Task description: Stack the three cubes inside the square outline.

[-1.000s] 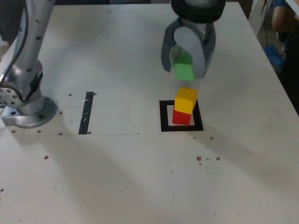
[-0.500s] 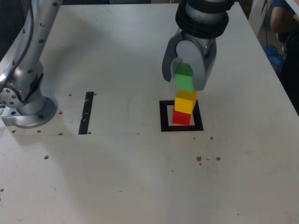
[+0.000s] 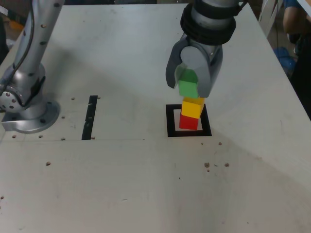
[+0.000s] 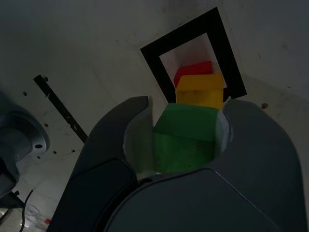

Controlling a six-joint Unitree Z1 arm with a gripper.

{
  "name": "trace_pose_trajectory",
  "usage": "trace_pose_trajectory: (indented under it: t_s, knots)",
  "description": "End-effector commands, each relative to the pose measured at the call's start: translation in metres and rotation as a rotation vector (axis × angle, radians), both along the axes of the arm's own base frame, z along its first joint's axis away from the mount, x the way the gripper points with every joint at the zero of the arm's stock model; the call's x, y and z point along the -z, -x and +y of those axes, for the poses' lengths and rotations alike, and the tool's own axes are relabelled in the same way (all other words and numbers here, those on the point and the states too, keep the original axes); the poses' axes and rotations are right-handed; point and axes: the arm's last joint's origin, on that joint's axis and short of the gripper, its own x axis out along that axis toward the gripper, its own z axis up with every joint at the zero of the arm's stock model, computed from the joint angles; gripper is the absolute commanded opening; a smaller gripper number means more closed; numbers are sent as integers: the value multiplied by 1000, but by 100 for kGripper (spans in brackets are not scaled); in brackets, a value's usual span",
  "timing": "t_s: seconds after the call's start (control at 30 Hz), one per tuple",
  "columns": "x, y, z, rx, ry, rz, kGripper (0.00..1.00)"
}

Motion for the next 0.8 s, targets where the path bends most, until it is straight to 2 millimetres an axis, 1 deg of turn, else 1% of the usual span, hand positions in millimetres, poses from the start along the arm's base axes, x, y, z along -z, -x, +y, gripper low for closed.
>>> trace_pose_trajectory:
  t_s: [0.0, 0.3, 0.43, 0.6, 0.77]
  knots:
    - [4, -1, 0, 0, -7, 23, 12]
    - [8, -6, -2, 1, -2, 21, 15]
    - [9, -6, -2, 0, -2, 26, 18]
    - [12, -6, -2, 0, -4, 38, 29]
    - [15, -7, -2, 0, -5, 48, 44]
